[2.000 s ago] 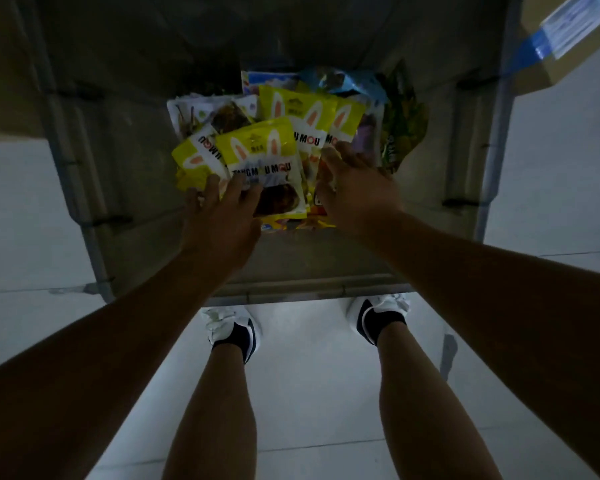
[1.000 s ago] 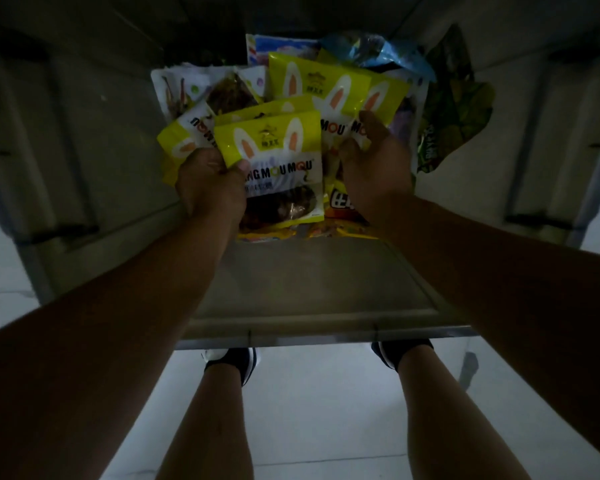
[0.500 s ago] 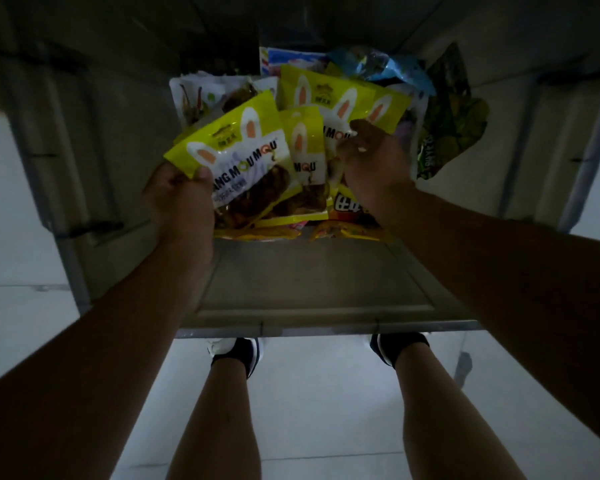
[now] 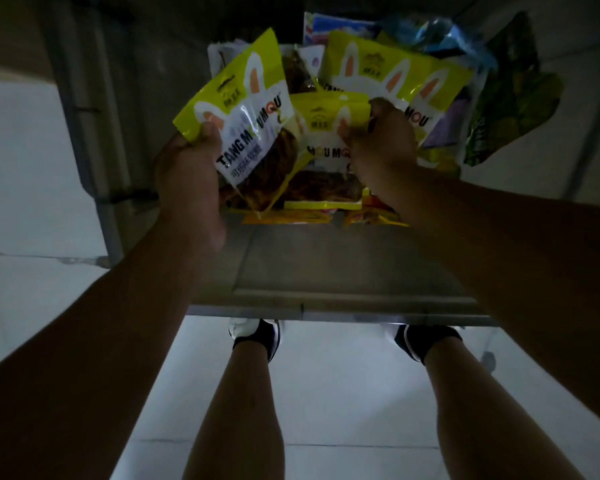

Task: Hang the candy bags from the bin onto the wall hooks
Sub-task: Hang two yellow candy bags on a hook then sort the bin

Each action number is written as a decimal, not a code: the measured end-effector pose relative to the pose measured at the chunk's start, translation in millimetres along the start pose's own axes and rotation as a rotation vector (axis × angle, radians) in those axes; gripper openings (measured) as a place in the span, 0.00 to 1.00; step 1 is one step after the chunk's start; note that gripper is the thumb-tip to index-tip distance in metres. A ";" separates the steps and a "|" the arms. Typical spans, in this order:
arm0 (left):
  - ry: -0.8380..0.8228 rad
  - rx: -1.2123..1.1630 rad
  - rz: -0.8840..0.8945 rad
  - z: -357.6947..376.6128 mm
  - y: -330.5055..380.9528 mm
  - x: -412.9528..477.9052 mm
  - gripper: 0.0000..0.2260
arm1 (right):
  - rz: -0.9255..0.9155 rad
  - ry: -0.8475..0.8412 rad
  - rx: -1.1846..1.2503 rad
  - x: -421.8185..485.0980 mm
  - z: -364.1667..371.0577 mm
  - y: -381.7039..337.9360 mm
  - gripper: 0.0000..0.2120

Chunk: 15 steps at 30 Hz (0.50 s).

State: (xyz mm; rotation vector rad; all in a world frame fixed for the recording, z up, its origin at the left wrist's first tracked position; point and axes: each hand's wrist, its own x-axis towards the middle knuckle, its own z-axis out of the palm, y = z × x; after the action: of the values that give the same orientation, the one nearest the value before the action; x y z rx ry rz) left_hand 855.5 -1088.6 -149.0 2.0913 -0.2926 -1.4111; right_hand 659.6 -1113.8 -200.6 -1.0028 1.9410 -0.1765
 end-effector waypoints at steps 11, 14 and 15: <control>-0.050 -0.009 0.050 -10.6 43.5 -40.6 0.06 | -0.060 0.111 -0.274 -47.8 -72.5 -9.3 0.14; -0.073 -0.034 0.078 -14.7 61.1 -52.6 0.07 | -0.184 0.131 -0.326 -59.5 -91.7 -23.0 0.15; -0.079 -0.041 0.086 -15.7 67.0 -57.7 0.07 | -0.236 0.132 -0.351 -63.5 -98.9 -27.4 0.17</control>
State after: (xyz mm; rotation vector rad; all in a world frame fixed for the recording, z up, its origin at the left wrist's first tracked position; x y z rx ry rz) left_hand 855.3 -1108.6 -61.4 1.9694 -0.3778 -1.4390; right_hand 614.3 -1112.7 -88.8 -1.4856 2.0103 -0.0334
